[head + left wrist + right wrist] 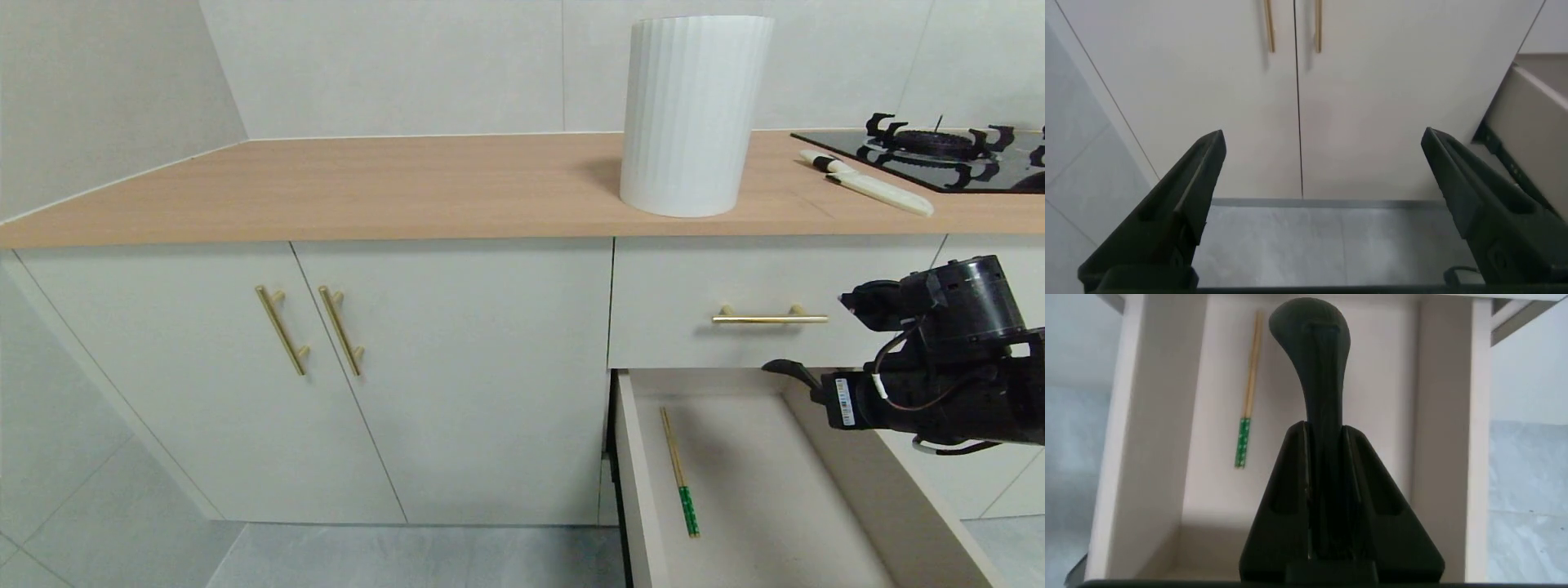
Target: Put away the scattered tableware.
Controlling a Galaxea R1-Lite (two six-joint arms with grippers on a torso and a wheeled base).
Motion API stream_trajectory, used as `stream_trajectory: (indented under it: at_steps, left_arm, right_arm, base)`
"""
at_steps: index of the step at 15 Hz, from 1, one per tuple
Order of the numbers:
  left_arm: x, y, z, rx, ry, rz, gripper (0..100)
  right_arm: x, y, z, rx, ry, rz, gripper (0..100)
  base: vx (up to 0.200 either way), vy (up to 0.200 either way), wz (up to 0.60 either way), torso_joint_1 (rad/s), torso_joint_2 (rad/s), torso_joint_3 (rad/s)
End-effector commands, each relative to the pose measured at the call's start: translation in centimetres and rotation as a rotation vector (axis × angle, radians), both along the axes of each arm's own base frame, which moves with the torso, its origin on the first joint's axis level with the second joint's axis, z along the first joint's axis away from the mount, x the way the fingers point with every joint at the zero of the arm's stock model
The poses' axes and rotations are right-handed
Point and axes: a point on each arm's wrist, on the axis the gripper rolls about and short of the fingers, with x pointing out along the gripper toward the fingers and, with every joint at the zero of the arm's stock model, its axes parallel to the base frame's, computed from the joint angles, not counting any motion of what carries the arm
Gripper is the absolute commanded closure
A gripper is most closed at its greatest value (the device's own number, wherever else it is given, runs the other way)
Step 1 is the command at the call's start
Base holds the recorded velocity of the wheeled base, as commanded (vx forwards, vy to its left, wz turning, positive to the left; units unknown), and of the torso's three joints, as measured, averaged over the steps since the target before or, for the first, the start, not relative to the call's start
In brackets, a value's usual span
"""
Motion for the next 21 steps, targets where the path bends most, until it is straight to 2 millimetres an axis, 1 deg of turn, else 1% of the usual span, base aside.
stream_trajectory:
  at_steps: [1,7,9,11,12,13,14,15,18,20,21]
  left_arm:
    - [0.0,0.0,0.0,0.0,0.0,0.0,0]
    - [0.0,0.0,0.0,0.0,0.0,0.001,0]
    - [0.0,0.0,0.0,0.0,0.0,0.0,0]
    - [0.0,0.0,0.0,0.0,0.0,0.0,0]
    - [0.0,0.0,0.0,0.0,0.0,0.0,0]
    - [0.0,0.0,0.0,0.0,0.0,0.0,0]
    - [0.0,0.0,0.0,0.0,0.0,0.001,0]
    - [0.0,0.0,0.0,0.0,0.0,0.0,0]
    - [0.0,0.0,0.0,0.0,0.0,0.0,0]
    - [0.0,0.0,0.0,0.0,0.0,0.001,0]
    - [0.0,0.0,0.0,0.0,0.0,0.0,0]
  right_arm:
    - [0.2,0.1,-0.4,-0.004,0.014,0.0,100]
    - [1.3,0.4,-1.8,-0.016,0.053,0.001,100]
    - [2.3,1.0,-3.4,-0.026,0.094,0.01,100]
    - [4.1,1.7,-6.1,-0.029,0.125,0.008,100]
    - [4.6,1.8,-7.0,-0.032,0.136,0.006,100]
    - [5.4,2.1,-8.8,-0.037,0.154,0.005,100]
    - [5.9,2.3,-9.9,-0.037,0.163,0.004,100]
    - [6.1,2.5,-10.4,-0.034,0.166,0.002,100]
    - [7.1,4.0,-14.0,-0.056,0.168,-0.026,100]
    - [7.6,4.5,-16.2,-0.087,0.174,-0.044,100]
    - [7.8,4.5,-16.7,-0.093,0.174,-0.048,100]
  base:
    - [0.0,0.0,0.0,-0.027,0.07,0.041]
    - [0.0,0.0,0.0,0.0,0.0,0.0]
    - [0.0,0.0,0.0,0.0,0.0,0.0]
    - [0.0,0.0,0.0,0.0,0.0,0.0]
    - [0.0,0.0,0.0,0.0,0.0,0.0]
    - [0.0,0.0,0.0,0.0,0.0,0.0]
    - [0.0,0.0,0.0,0.0,0.0,0.0]
    - [0.0,0.0,0.0,0.0,0.0,0.0]
    - [0.0,0.0,0.0,0.0,0.0,0.0]
    - [0.0,0.0,0.0,0.0,0.0,0.0]
    - [0.0,0.0,0.0,0.0,0.0,0.0]
